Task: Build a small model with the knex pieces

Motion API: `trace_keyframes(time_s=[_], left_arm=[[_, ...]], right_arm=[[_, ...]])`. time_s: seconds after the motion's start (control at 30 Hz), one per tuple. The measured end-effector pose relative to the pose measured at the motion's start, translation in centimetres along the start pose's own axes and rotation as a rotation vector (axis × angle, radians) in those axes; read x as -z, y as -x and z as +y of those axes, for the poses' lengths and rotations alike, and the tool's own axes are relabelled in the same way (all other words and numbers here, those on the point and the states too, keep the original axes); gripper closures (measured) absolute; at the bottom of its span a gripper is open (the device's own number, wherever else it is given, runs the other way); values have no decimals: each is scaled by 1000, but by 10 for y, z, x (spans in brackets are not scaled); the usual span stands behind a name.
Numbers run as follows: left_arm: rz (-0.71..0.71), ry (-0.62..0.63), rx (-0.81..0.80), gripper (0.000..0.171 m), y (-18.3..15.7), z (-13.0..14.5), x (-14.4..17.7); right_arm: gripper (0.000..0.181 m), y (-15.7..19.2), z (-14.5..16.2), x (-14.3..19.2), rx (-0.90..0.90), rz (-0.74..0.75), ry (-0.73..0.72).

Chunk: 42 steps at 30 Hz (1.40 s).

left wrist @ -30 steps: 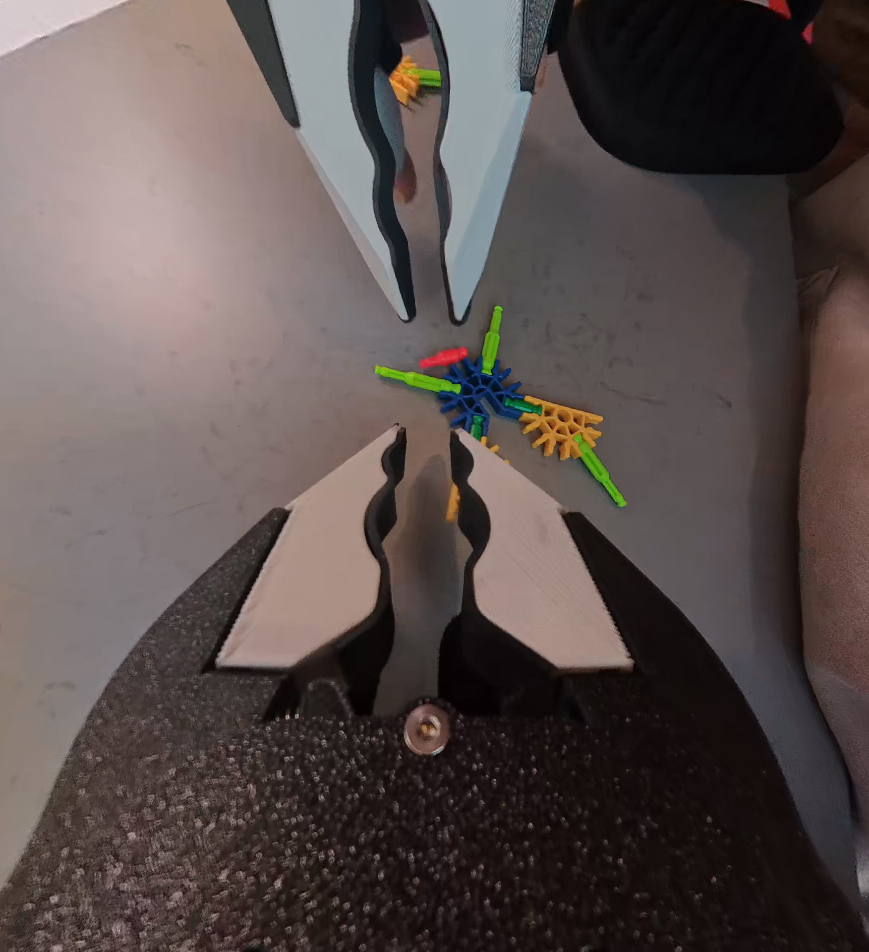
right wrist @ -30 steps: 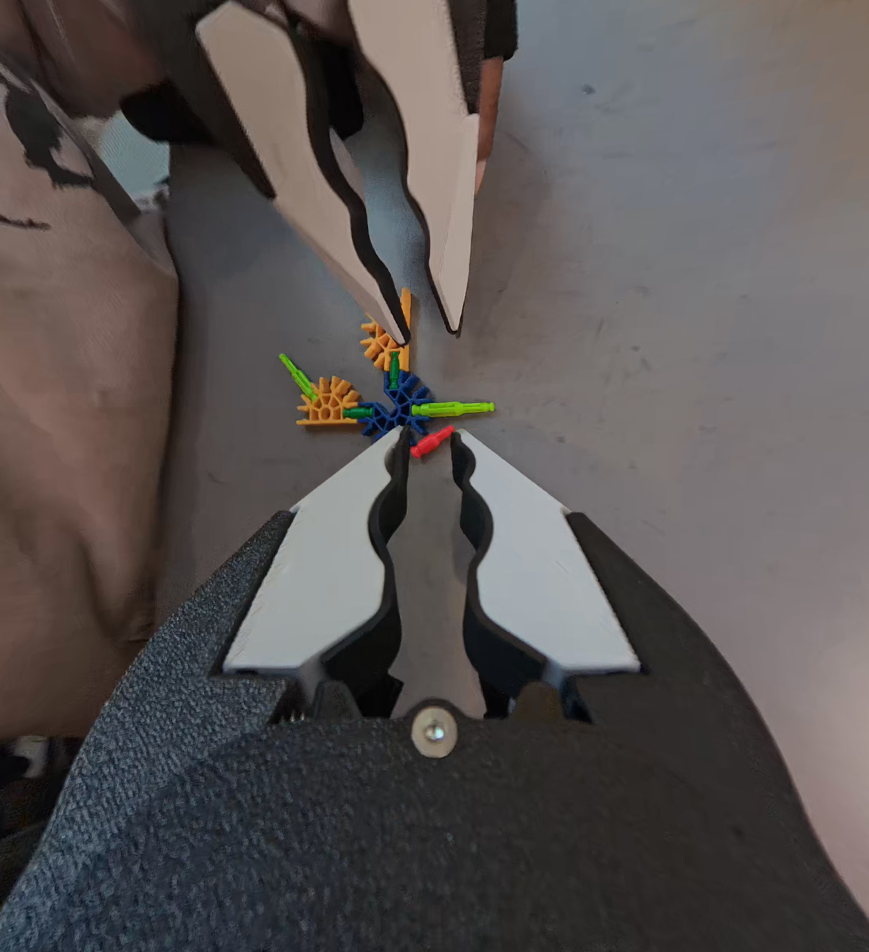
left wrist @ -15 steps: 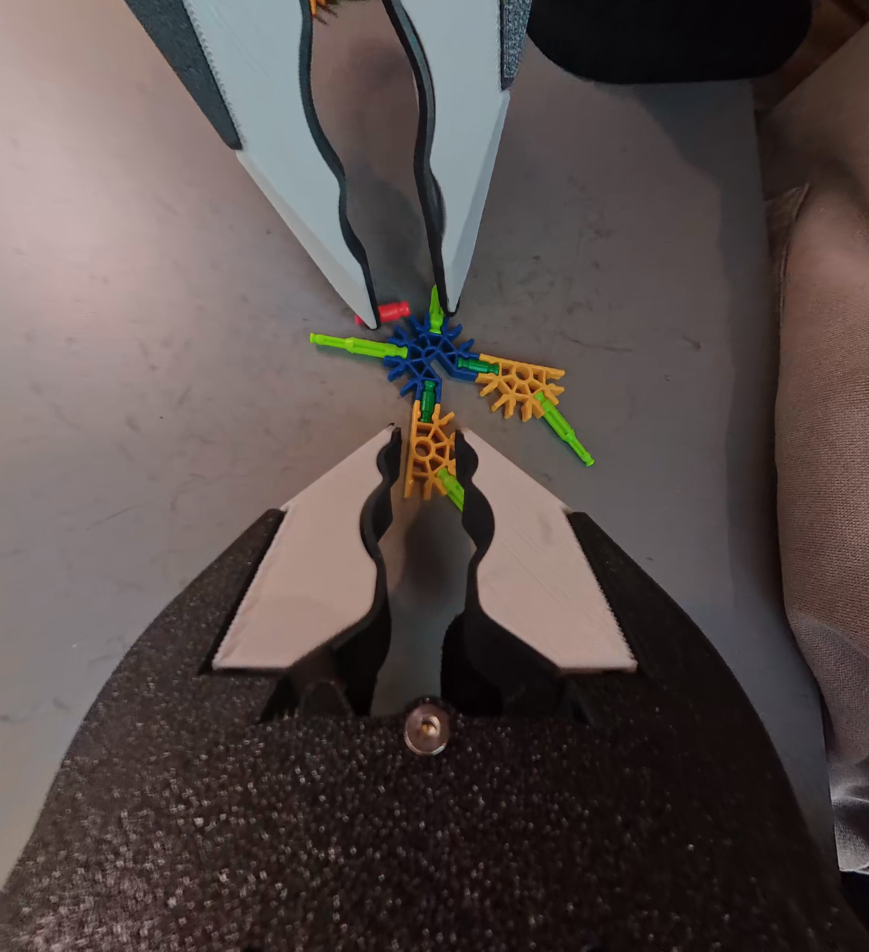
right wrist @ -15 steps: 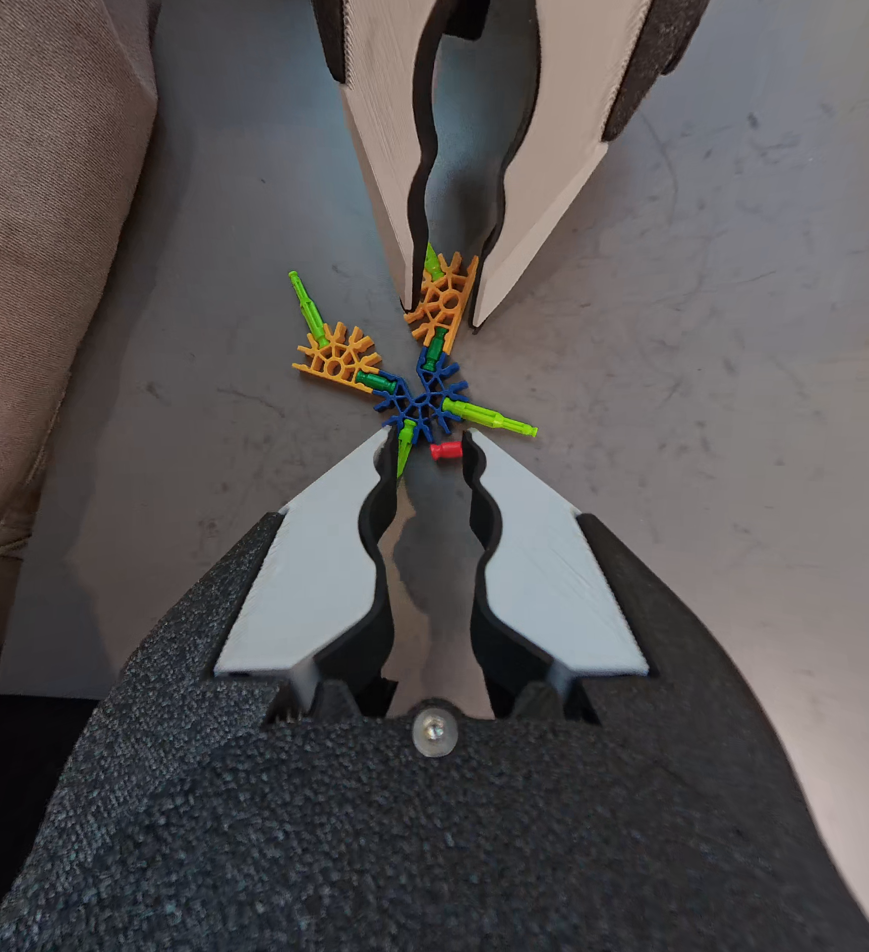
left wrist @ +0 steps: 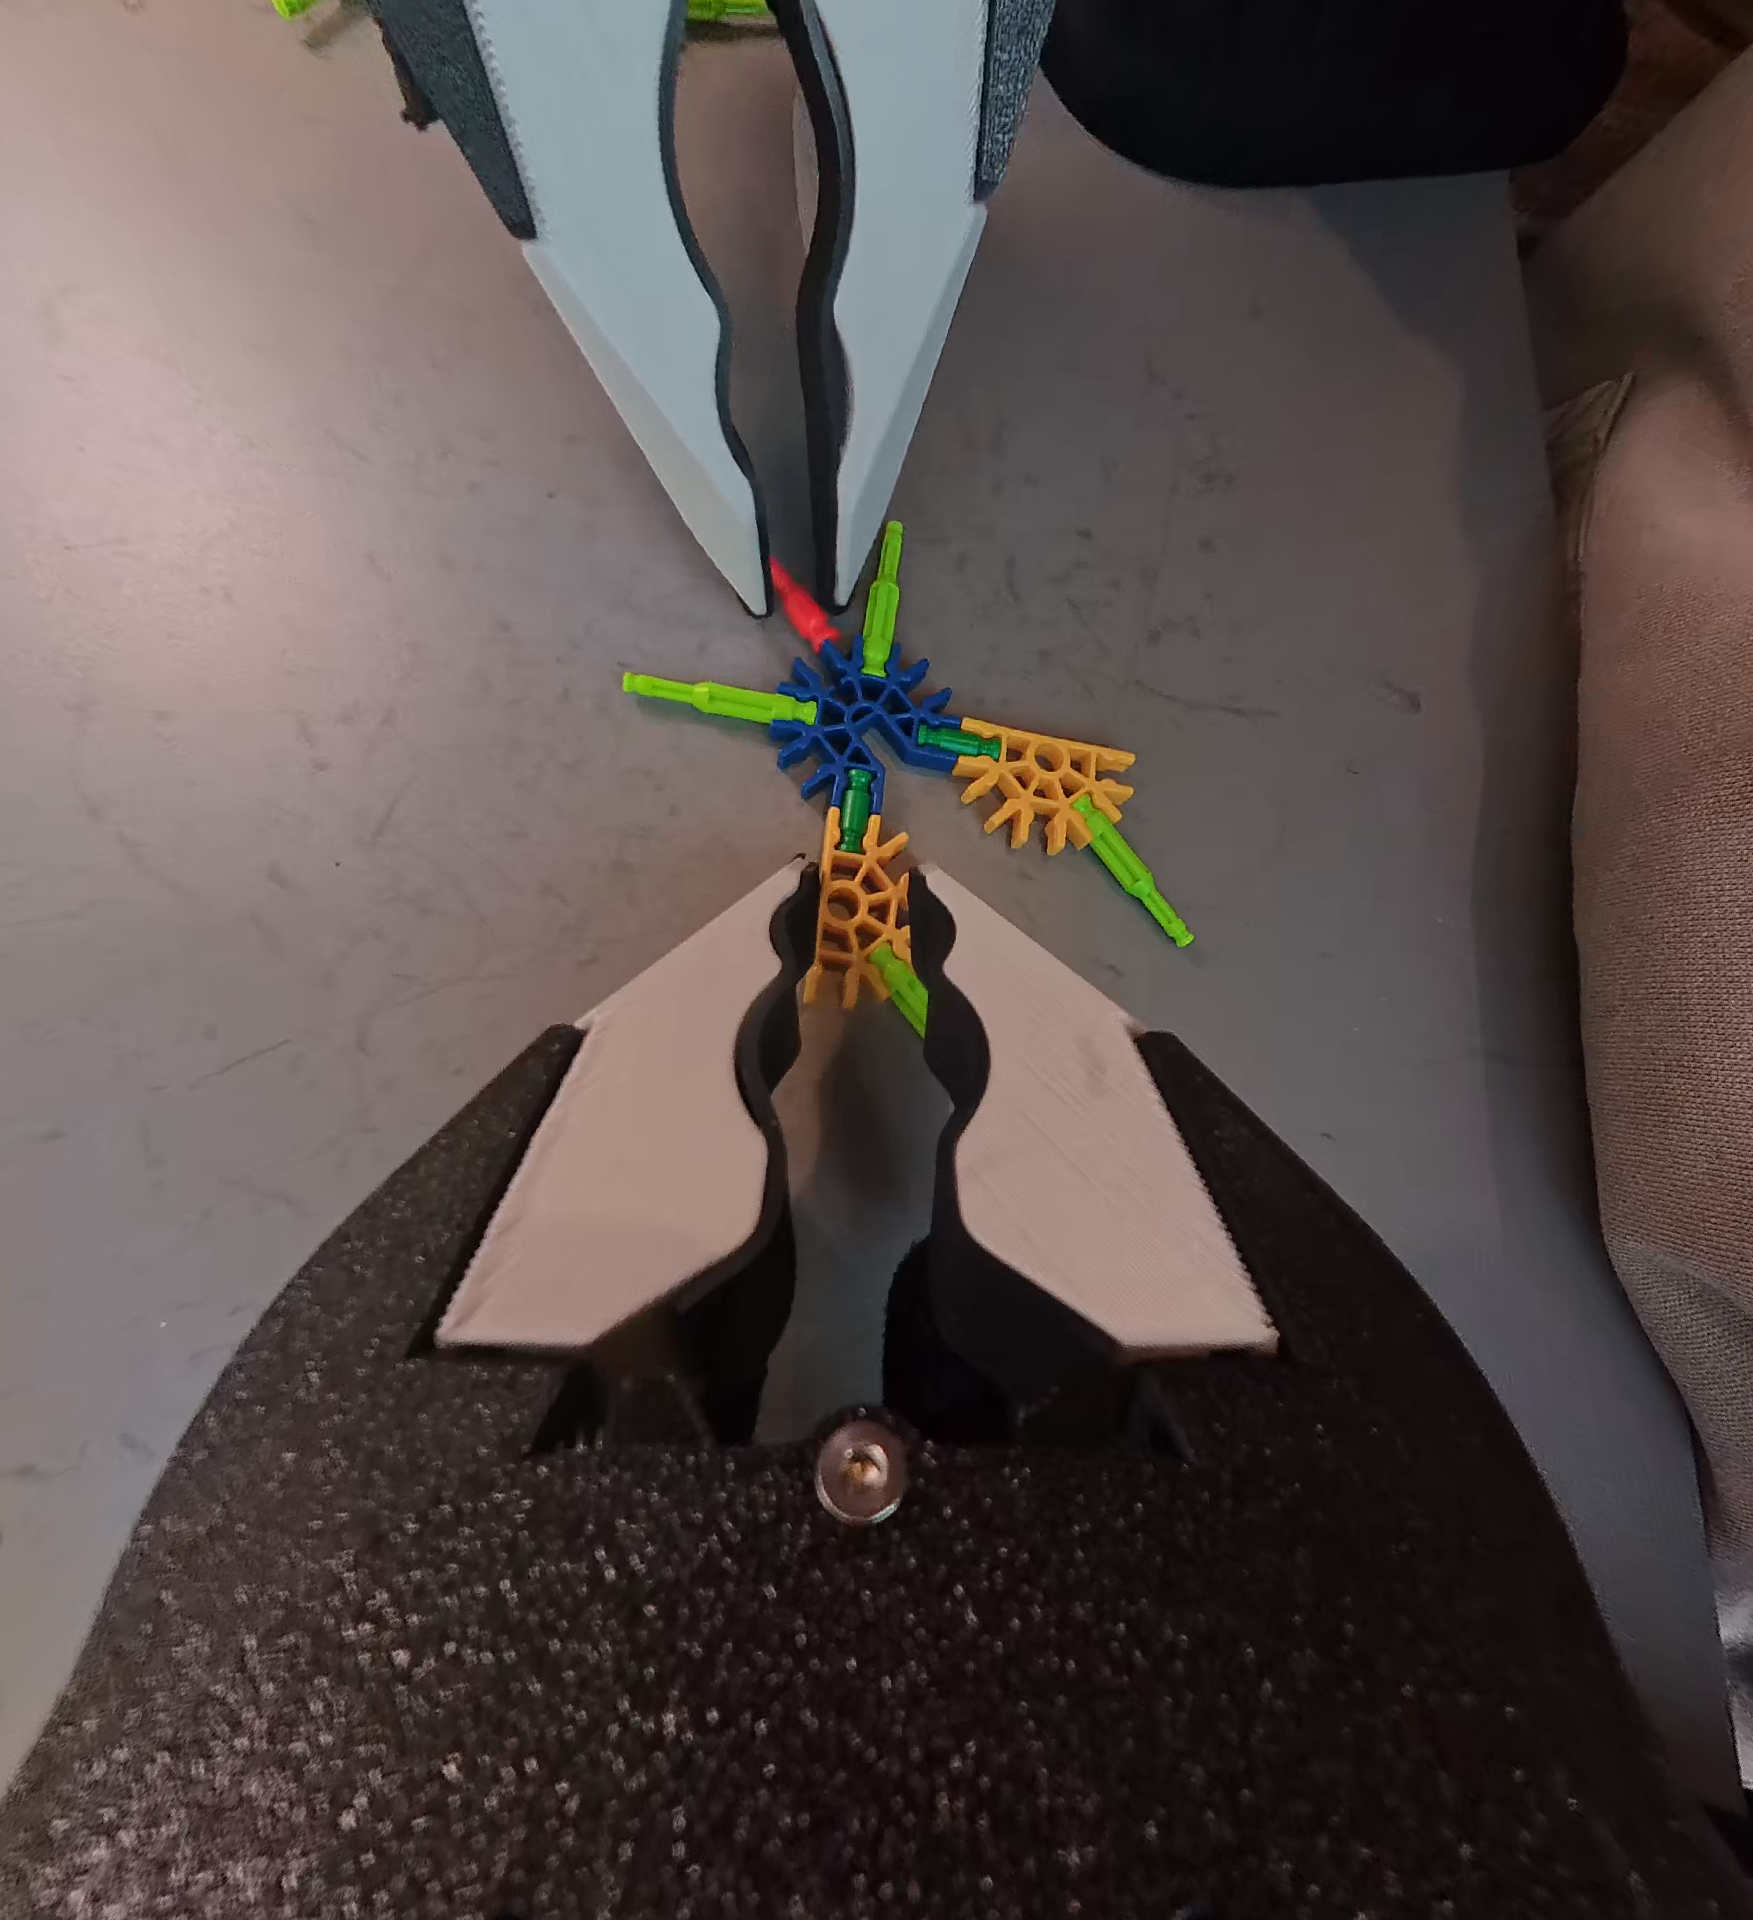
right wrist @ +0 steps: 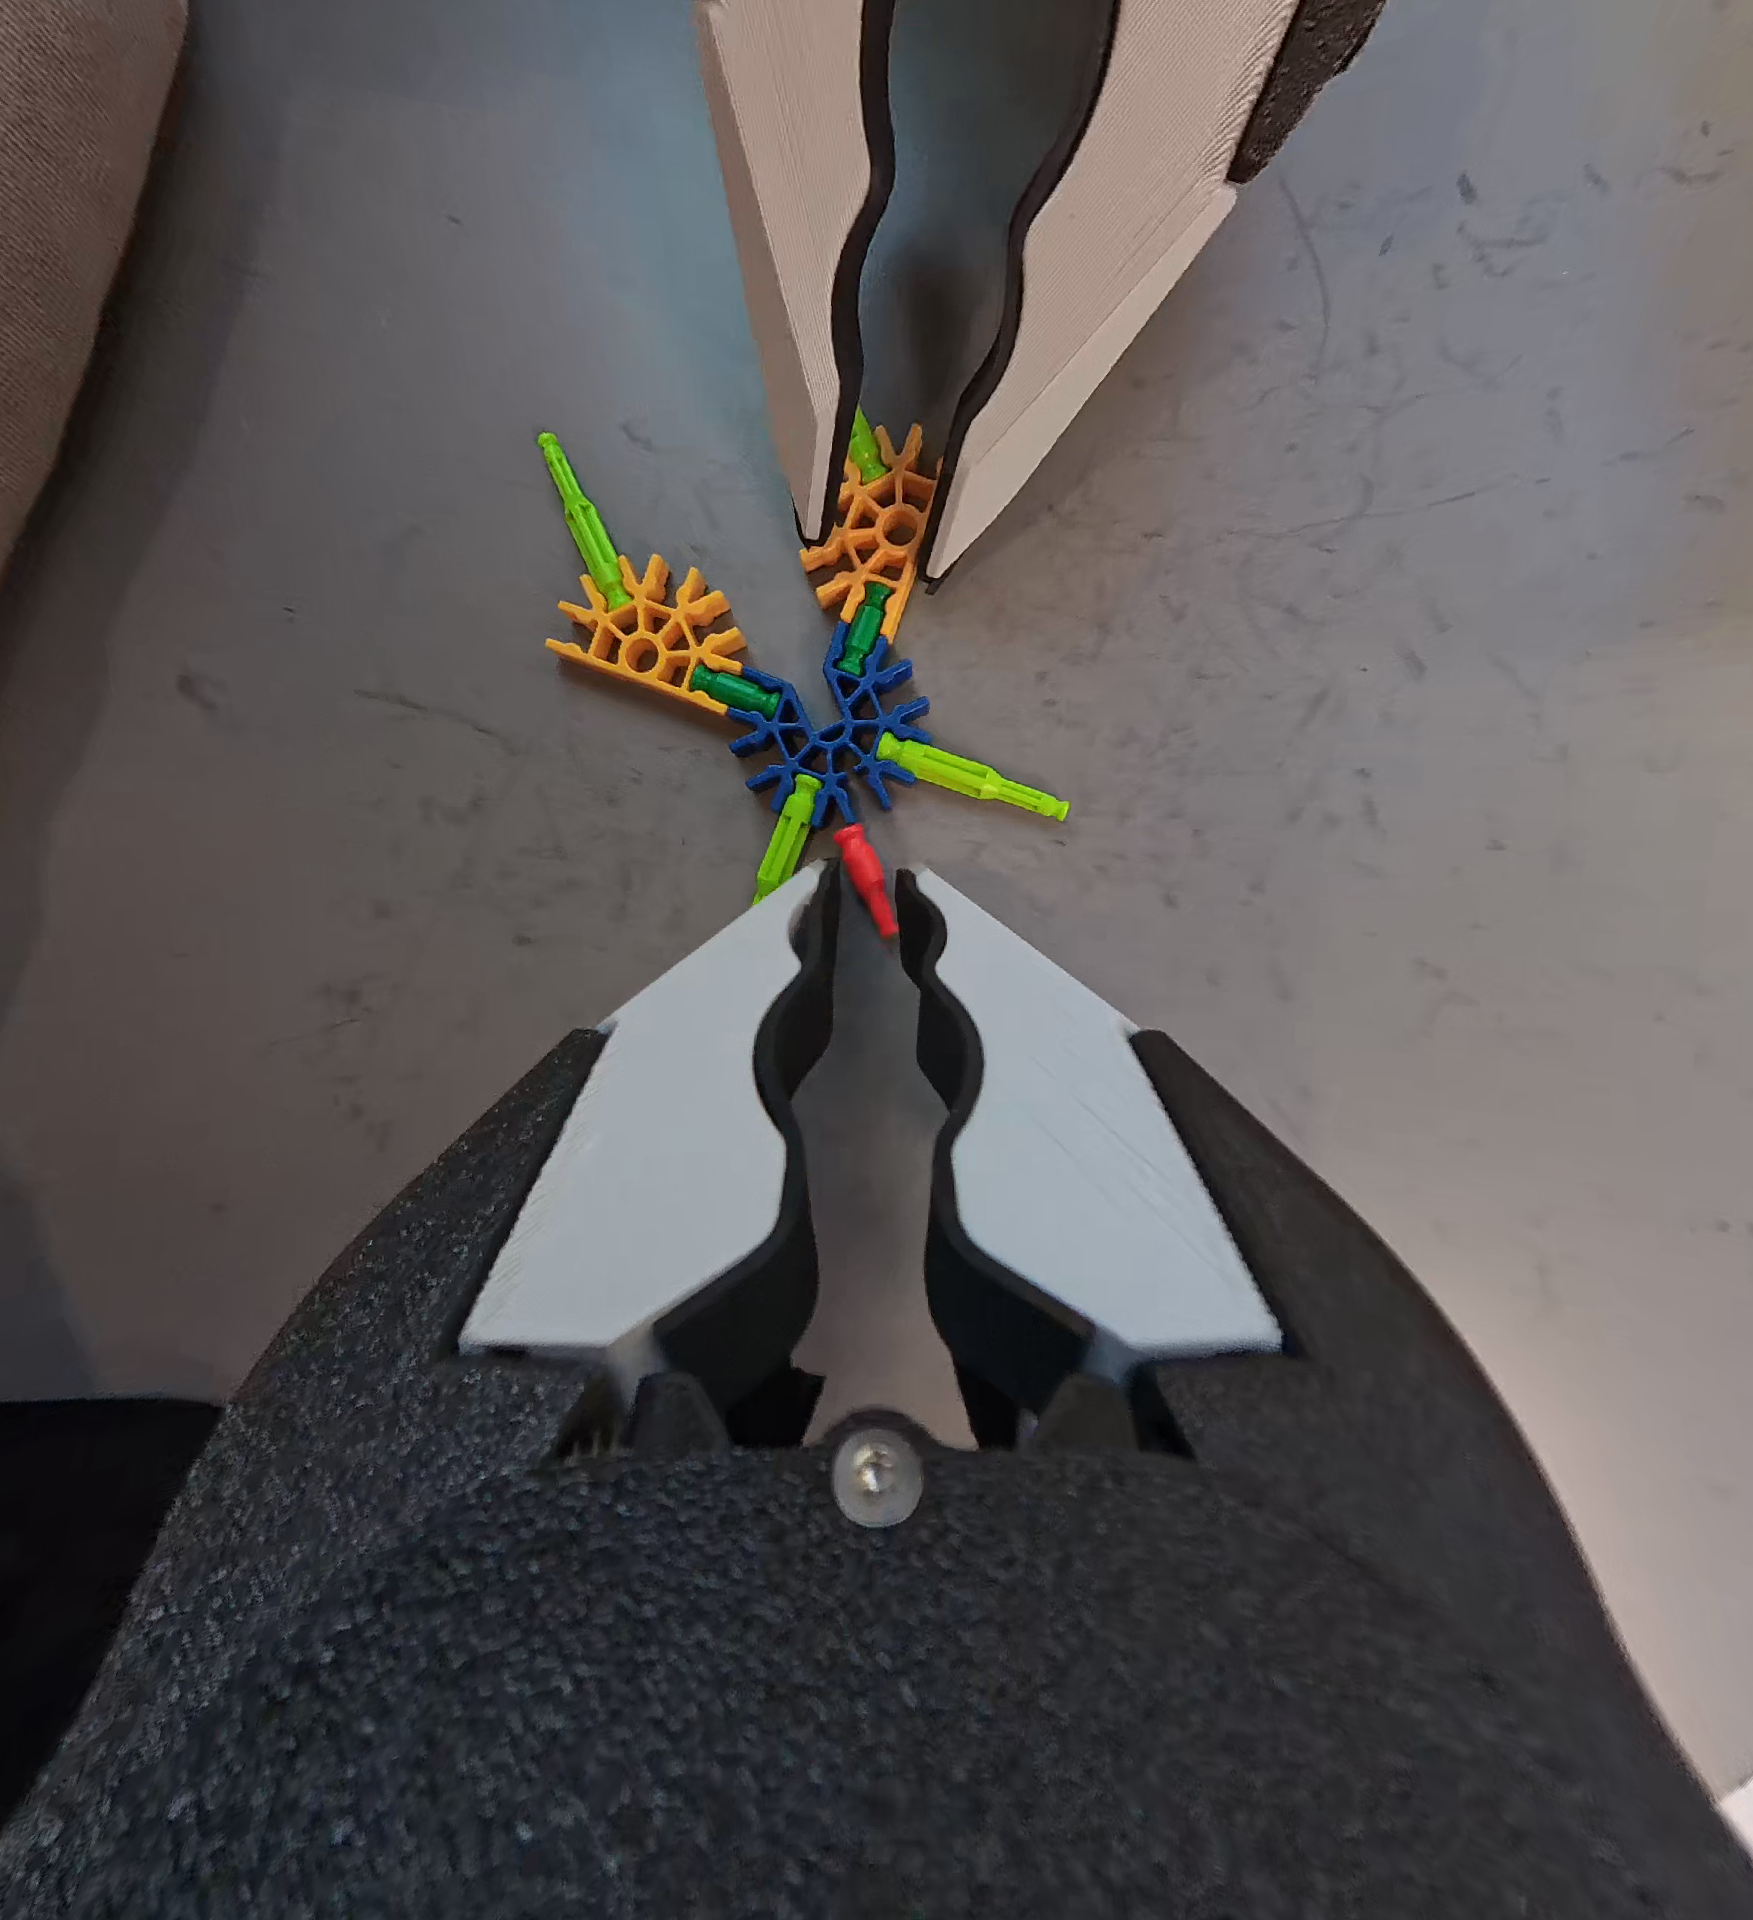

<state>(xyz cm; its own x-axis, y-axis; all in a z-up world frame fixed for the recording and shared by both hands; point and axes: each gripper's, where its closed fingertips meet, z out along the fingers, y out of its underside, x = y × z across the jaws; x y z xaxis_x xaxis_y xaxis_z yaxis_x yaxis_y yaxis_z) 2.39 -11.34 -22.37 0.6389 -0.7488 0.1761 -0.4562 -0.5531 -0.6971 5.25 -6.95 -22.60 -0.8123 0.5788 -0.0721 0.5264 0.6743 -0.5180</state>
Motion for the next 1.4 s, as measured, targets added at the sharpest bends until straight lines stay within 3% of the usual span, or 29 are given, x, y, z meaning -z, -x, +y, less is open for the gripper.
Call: trace_keyframes(time_s=[0.27,0.87,1.03,1.4], left_arm=[[3,-11,-9,154,0,-1,-1],[4,-12,-13,154,0,-1,-2],[4,-11,-13,154,0,-1,-2],[39,-18,27,155,-2,-2,-3]], right_arm=[[178,2,-11,7,19,4,-39],[174,1,-9,0,74,-30,44],[181,1,-15,2,60,-40,26],[181,2,-14,-3,128,-13,202]])
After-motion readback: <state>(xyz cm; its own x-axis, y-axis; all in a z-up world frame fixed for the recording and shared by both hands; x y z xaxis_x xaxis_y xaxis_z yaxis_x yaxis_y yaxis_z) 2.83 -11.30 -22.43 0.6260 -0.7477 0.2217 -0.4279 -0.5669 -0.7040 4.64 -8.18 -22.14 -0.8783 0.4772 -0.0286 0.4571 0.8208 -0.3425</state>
